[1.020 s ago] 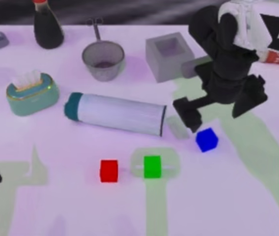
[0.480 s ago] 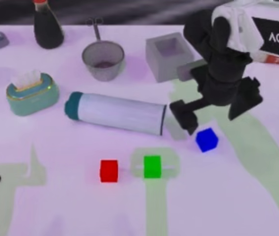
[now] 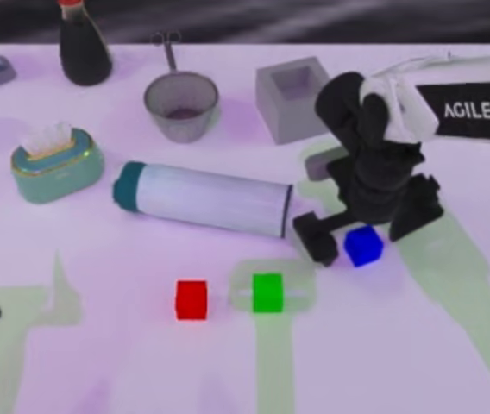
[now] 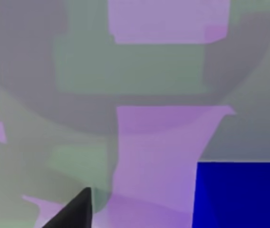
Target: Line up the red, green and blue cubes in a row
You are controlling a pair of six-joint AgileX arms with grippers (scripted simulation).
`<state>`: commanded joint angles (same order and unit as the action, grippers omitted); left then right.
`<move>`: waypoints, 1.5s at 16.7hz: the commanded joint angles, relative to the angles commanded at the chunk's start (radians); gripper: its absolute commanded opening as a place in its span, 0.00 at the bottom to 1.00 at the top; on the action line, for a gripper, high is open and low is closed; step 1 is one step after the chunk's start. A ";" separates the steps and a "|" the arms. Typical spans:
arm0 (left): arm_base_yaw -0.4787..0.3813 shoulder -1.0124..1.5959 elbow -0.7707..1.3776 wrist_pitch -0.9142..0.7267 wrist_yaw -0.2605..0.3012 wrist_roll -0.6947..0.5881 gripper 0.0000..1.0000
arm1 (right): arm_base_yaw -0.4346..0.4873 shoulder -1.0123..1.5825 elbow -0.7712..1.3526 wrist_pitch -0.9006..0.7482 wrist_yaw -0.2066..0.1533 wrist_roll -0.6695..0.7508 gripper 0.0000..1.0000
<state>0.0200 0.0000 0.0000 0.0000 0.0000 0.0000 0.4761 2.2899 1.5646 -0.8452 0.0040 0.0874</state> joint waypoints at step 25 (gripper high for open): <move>0.000 0.000 0.000 0.000 0.000 0.000 1.00 | -0.002 -0.020 0.005 -0.006 0.002 0.000 0.00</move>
<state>0.0200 0.0000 0.0000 0.0000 0.0000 0.0000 0.4736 2.2702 1.5700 -0.8510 0.0055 0.0874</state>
